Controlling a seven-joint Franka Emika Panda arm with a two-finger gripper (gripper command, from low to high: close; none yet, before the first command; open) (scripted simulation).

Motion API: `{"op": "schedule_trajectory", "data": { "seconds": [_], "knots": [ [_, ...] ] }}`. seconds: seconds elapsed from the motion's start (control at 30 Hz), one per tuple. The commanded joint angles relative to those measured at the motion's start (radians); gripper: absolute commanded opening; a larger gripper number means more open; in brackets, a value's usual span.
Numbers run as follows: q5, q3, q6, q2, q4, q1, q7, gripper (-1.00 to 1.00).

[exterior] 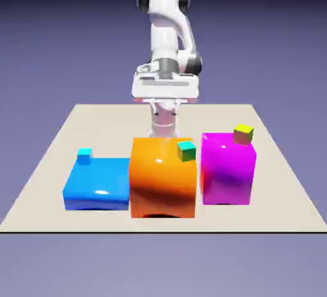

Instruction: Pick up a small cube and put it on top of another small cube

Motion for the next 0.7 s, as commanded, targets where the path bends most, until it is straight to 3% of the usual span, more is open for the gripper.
{"op": "schedule_trajectory", "data": {
  "seconds": [0.0,0.67],
  "knots": [
    [0.023,0.036,-0.025,-0.003,-0.003,0.035,-0.007,0.0],
    [0.477,0.761,-0.521,-0.071,-0.059,0.741,-0.142,0.0]
  ]
}}
